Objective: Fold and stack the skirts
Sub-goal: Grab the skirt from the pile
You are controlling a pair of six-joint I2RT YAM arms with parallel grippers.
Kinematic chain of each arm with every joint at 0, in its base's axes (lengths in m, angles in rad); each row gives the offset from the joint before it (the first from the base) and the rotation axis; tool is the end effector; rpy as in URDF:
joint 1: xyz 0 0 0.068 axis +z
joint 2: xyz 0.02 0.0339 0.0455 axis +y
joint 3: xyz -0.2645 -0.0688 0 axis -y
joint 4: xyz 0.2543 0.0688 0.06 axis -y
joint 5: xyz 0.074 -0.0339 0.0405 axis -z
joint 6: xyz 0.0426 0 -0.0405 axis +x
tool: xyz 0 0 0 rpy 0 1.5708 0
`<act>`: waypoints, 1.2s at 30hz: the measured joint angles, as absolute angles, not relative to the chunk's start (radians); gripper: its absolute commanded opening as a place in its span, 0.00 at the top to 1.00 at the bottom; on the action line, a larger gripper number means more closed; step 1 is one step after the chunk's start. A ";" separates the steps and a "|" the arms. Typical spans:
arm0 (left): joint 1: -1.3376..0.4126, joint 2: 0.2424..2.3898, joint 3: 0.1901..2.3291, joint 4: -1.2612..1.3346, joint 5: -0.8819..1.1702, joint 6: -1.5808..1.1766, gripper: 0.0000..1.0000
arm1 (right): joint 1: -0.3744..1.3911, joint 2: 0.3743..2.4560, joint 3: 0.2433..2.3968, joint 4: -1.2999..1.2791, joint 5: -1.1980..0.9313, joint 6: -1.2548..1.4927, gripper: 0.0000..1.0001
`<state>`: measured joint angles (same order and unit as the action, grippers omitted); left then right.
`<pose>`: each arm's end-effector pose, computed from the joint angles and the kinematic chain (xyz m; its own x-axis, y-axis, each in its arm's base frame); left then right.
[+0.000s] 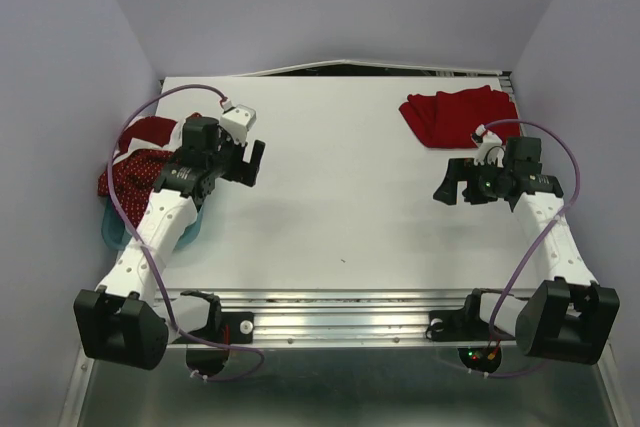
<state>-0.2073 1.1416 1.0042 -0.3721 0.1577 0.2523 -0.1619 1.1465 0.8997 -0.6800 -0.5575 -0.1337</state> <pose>0.2642 -0.0624 0.3220 -0.3780 0.3314 -0.8645 0.4459 0.8835 0.1438 0.2390 -0.0162 0.2625 -0.7586 0.0093 -0.6514 -0.2803 0.8979 0.3393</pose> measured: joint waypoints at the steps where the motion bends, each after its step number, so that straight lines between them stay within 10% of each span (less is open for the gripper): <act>1: -0.207 1.146 1.018 -0.378 0.160 0.253 0.02 | -0.162 1.147 0.900 -0.680 -0.558 -0.134 0.00; 20: 0.102 1.406 1.507 -0.604 0.015 0.248 0.05 | -0.162 1.170 0.900 -0.680 -0.561 -0.134 0.00; 36: 0.413 1.542 1.369 -0.562 -0.190 0.416 0.17 | -0.162 1.231 0.900 -0.680 -0.590 -0.134 0.00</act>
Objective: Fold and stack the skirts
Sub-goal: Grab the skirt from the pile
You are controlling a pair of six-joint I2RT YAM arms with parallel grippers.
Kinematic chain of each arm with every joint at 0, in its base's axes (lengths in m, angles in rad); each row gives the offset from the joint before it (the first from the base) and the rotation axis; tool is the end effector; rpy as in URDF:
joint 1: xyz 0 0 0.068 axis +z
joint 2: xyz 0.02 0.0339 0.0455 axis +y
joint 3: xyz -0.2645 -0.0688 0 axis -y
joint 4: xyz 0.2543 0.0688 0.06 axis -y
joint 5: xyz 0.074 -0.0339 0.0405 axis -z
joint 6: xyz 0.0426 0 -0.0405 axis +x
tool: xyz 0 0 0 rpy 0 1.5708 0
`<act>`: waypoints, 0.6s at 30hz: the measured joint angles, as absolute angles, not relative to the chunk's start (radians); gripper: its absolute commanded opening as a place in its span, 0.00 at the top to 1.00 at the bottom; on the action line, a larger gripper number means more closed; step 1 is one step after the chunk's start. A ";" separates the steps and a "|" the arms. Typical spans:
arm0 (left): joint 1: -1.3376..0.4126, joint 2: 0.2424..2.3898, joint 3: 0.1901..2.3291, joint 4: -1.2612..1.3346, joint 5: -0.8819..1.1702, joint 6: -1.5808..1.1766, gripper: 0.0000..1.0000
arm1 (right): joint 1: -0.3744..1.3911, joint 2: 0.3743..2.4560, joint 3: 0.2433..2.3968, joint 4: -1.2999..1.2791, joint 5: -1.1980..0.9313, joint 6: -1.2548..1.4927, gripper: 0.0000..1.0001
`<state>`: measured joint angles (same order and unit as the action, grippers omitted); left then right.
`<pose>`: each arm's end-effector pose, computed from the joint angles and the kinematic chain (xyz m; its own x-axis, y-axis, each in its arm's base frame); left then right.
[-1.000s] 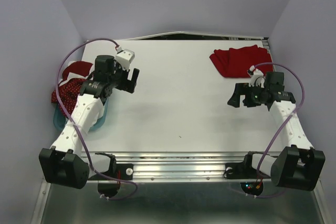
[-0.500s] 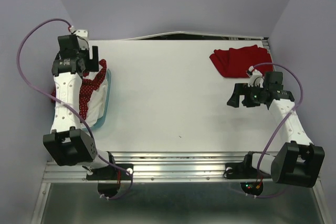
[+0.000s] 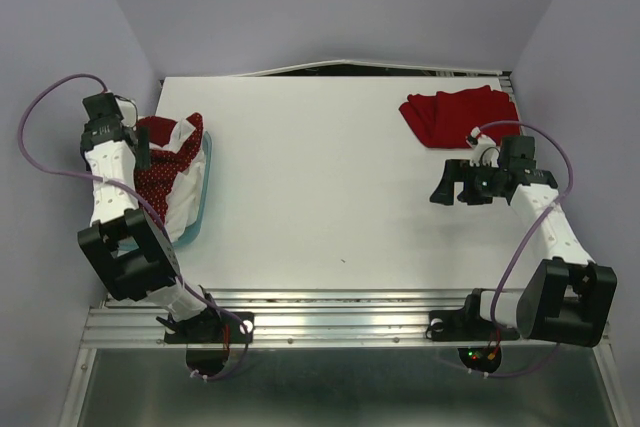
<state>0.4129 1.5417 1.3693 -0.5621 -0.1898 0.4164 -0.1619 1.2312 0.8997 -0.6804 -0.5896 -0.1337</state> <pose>0.3257 0.1515 0.3157 -0.7727 0.0951 -0.6276 -0.2294 0.8800 0.4158 0.2504 -0.0169 0.2441 -0.8084 0.0198 -0.5884 -0.2671 0.8783 0.3965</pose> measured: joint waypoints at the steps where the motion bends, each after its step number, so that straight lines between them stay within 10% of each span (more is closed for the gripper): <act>1: 0.415 1.543 1.361 -0.559 -0.187 0.424 0.18 | -0.162 1.234 0.900 -0.680 -0.591 -0.134 0.00; 11: 0.414 1.608 1.275 -0.479 -0.154 0.469 0.23 | -0.162 1.244 0.900 -0.681 -0.595 -0.134 0.00; 18: 0.414 1.658 1.274 -0.459 -0.133 0.461 0.96 | -0.162 1.244 0.900 -0.683 -0.595 -0.134 0.00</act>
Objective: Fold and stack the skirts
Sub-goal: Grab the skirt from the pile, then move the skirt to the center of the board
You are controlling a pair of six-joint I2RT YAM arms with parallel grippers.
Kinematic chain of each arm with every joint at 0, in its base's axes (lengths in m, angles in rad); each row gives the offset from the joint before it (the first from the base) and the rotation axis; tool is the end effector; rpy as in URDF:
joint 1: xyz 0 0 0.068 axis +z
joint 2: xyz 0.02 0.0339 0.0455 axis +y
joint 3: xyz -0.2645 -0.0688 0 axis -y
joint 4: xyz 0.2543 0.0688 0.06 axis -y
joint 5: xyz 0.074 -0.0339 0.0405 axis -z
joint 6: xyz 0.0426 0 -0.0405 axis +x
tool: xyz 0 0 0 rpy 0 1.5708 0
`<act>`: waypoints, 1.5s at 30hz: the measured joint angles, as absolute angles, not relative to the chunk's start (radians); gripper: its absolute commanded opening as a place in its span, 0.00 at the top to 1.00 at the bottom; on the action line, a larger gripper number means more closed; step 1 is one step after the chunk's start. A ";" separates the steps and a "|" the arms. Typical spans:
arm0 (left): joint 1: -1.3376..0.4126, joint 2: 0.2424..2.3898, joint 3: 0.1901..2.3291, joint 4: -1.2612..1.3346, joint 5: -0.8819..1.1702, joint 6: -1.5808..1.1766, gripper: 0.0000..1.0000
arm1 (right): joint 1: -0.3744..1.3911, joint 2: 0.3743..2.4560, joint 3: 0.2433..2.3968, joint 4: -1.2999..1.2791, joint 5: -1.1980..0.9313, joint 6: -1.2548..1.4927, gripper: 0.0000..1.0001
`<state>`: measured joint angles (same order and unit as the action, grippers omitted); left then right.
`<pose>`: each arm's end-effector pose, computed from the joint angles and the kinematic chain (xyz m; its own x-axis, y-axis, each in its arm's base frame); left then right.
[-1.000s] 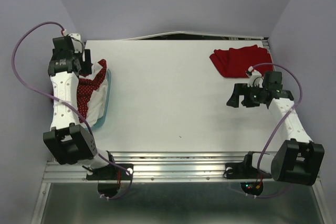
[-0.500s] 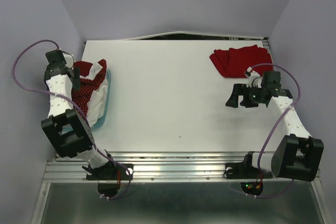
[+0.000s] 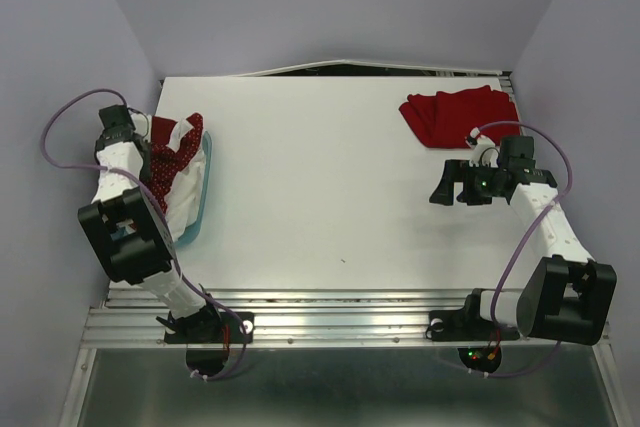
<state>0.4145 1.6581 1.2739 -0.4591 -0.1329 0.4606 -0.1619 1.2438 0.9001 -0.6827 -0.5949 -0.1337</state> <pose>0.3443 0.1576 0.2505 -0.8256 0.1181 -0.5517 -0.1260 0.9146 0.3842 0.2518 -0.0169 0.2413 -0.8163 0.0215 -0.5772 -0.2641 0.8748 0.4061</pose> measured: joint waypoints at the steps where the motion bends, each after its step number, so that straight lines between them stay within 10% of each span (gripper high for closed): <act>1: 0.414 1.654 1.275 -0.461 -0.131 0.461 1.00 | -0.162 1.244 0.900 -0.684 -0.595 -0.134 0.00; 28: 0.405 1.316 1.989 -0.697 0.091 0.371 1.00 | -0.162 1.245 0.909 -0.692 -0.626 -0.134 0.00; 45: -0.361 1.376 1.696 -0.546 0.323 0.346 1.00 | -0.162 1.410 1.074 -0.733 -0.695 -0.135 0.00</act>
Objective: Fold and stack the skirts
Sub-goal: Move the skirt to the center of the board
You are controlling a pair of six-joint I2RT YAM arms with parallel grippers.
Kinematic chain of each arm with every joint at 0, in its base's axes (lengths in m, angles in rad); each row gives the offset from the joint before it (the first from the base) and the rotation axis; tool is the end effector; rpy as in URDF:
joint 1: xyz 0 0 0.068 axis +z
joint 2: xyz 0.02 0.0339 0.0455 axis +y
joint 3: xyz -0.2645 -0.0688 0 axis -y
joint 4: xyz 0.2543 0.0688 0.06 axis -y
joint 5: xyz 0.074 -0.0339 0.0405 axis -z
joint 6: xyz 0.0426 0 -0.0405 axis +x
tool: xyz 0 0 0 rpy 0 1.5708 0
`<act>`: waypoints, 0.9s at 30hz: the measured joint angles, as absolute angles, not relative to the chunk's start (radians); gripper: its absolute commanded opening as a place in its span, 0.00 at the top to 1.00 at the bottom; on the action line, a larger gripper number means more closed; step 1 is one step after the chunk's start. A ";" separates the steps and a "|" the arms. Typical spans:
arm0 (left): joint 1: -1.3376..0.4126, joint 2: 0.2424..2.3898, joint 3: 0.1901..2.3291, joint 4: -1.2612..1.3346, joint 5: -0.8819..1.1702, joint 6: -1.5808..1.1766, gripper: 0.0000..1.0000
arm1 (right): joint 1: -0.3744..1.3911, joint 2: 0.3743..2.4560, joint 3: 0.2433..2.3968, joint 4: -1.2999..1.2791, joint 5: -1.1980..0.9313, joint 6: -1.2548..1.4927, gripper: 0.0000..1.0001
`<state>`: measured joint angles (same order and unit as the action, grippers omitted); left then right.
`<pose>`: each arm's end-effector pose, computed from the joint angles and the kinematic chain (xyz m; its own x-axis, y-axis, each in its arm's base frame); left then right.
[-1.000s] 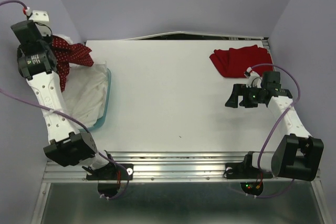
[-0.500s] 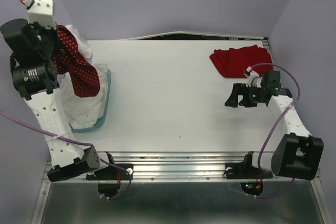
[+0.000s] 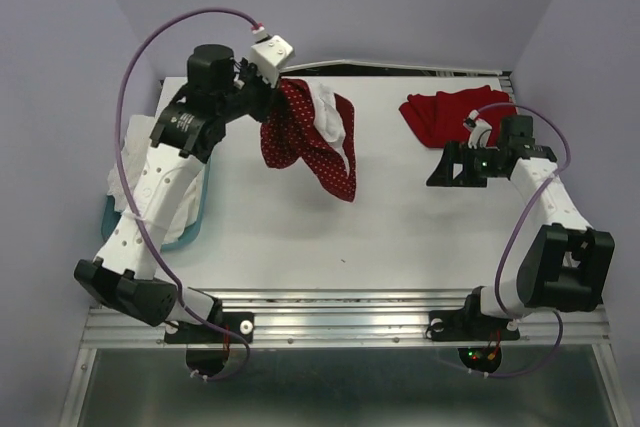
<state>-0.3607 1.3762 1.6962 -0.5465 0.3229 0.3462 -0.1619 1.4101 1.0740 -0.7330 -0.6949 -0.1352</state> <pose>0.2786 -0.1195 0.4843 0.0141 0.3386 -0.9408 0.6583 0.7051 0.2636 0.2895 -0.0196 0.2538 -0.8331 0.0312 -0.5522 -0.2951 0.8194 0.4915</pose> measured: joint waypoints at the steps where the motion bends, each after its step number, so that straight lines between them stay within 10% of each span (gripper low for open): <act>1: -0.387 1.386 1.683 -0.519 0.329 0.350 1.00 | -0.162 1.418 1.087 -0.735 -0.696 -0.138 0.00; 16: -0.515 1.457 0.996 -0.452 0.329 0.701 1.00 | -0.162 1.435 1.111 -0.838 -0.709 -0.231 0.10; 27: -0.515 1.615 1.338 -0.770 0.556 0.714 1.00 | -0.124 1.439 1.114 -0.877 -0.781 -0.282 0.13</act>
